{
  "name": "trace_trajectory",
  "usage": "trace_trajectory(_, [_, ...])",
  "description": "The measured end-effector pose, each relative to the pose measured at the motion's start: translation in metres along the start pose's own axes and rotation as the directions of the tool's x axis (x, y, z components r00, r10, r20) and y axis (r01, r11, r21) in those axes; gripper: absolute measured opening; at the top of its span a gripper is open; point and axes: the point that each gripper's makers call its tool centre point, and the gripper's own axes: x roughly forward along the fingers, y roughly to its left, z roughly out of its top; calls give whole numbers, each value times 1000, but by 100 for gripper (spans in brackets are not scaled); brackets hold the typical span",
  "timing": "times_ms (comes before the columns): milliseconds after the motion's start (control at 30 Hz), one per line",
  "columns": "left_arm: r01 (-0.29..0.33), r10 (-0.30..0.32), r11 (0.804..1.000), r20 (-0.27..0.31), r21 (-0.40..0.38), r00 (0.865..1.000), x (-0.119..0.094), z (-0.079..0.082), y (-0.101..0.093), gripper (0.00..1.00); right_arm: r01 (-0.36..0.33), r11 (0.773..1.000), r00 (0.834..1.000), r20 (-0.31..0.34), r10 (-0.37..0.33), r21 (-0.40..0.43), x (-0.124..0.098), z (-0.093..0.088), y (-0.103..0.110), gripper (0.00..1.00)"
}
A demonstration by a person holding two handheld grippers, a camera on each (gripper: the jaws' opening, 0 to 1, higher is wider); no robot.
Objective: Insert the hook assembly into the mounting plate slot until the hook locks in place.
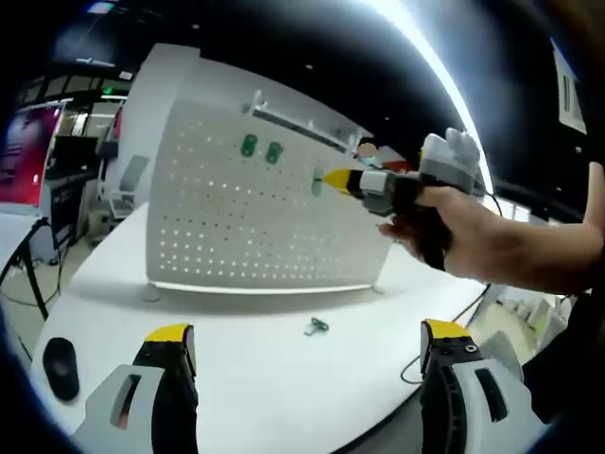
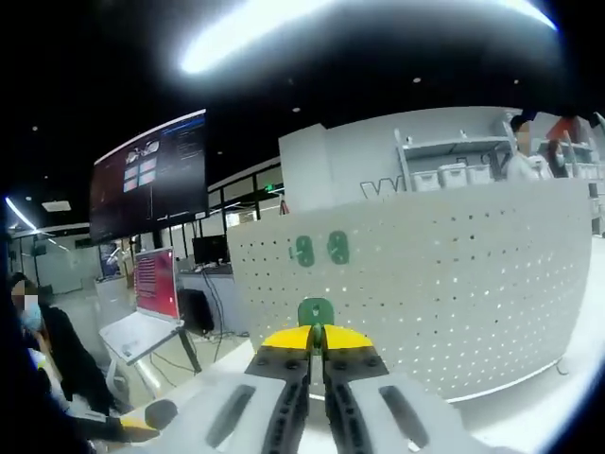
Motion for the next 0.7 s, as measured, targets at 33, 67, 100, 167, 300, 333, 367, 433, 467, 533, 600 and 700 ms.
trace_trajectory(33, [0, 0, 1000, -2, -3, 1000, 0, 0, 0, 100, 13, 1000, 1000, 12, -12, -4, 2, 3, -3, 0])
trace_trajectory(67, [-3, 3, 1000, -5, -4, 1000, 0, -1, 1, 100, 21, 1000, 1000, 19, -21, -6, 4, 5, -5, 0])
trace_trajectory(100, [-4, 4, 1000, -6, -3, 1000, 0, -1, 1, 100, 33, 999, 999, 28, -33, -10, 7, 8, -8, 0])
trace_trajectory(167, [-6, 6, 1000, -8, -2, 1000, 0, -2, 2, 100, 59, 998, 997, 47, -59, -7, 11, 12, -13, 0])
trace_trajectory(300, [-10, 10, 1000, -9, 3, 1000, 0, -2, 3, 100, 90, 996, 993, 72, -89, -12, 19, 19, -19, 0])
trace_trajectory(333, [-10, 10, 1000, -9, -2, 1000, 0, -2, 3, 100, 92, 996, 993, 80, -91, -9, 22, 22, -20, 0])
trace_trajectory(367, [-11, 11, 1000, -9, -5, 1000, 0, -2, 3, 100, 97, 995, 992, 87, -96, -10, 24, 24, -21, 0])
trace_trajectory(433, [-14, 14, 1000, -12, -13, 1000, 0, -3, 5, 100, 111, 993, 990, 95, -108, -26, 31, 27, -24, 0])
trace_trajectory(467, [-15, 15, 1000, -15, -16, 1000, 0, -4, 5, 100, 122, 992, 988, 105, -118, -38, 35, 30, -26, 0])
trace_trajectory(533, [-17, 16, 1000, -12, -15, 1000, 0, -3, 5, 100, 131, 991, 985, 117, -127, -34, 40, 33, -29, 0])
trace_trajectory(600, [-16, 15, 1000, -12, -15, 1000, 0, -3, 4, 100, 152, 988, 979, 139, -150, -8, 45, 38, -34, 0])
trace_trajectory(700, [-22, 22, 1000, -25, -8, 999, 1, -6, 6, 100, 166, 986, 976, 148, -162, -10, 55, 41, -38, 0])
